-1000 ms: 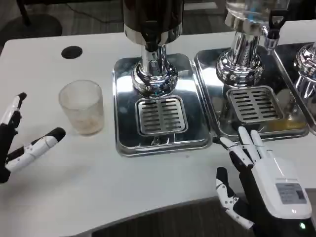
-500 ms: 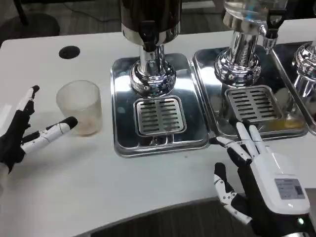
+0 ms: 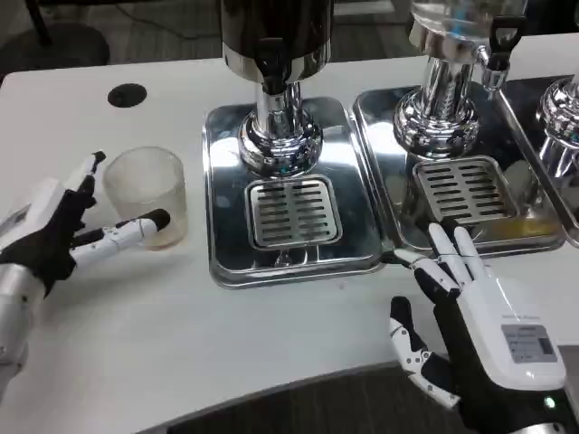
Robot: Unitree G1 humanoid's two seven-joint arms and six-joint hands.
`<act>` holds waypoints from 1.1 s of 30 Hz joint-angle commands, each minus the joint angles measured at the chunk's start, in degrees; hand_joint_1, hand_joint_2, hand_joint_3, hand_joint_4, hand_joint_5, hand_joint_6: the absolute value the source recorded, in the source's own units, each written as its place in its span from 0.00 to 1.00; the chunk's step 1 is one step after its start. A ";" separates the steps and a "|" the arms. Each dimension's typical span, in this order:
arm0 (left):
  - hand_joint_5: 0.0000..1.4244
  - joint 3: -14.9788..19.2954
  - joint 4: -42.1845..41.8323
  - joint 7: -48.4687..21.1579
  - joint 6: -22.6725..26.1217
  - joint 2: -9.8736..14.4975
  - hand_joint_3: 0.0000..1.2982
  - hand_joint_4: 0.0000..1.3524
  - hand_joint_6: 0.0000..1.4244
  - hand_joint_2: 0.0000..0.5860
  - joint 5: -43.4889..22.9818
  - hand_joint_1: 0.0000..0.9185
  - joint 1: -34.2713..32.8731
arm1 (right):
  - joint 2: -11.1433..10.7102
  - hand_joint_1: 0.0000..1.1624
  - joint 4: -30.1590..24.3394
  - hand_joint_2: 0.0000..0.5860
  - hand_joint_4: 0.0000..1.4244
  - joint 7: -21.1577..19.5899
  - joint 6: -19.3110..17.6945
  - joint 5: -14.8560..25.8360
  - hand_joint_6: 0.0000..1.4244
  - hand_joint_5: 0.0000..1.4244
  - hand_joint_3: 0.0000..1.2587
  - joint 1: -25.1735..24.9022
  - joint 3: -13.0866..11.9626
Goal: Grasp the cup under the faucet to collect the drink, then remove the cup.
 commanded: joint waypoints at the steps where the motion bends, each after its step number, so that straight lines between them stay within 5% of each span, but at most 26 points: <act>1: 0.15 -1.77 3.28 1.29 -1.34 -0.78 0.00 0.01 0.27 0.09 1.02 0.21 -2.40 | -0.04 0.40 -0.30 0.96 0.03 0.35 -0.92 0.83 0.14 0.00 0.25 -0.45 -0.12; 12: 0.21 -3.45 8.01 4.14 -1.74 -1.77 0.00 0.06 0.34 0.12 0.74 0.28 -5.48 | 0.62 0.41 0.32 0.96 0.04 1.33 -1.00 4.18 0.16 0.01 0.26 -0.95 -0.67; 33: 0.40 -4.54 12.95 5.93 -5.59 -4.65 0.16 0.23 0.69 0.28 0.03 0.35 -6.98 | 0.72 0.42 -0.78 0.95 0.05 2.72 -1.63 7.47 0.16 0.03 0.26 0.43 -2.13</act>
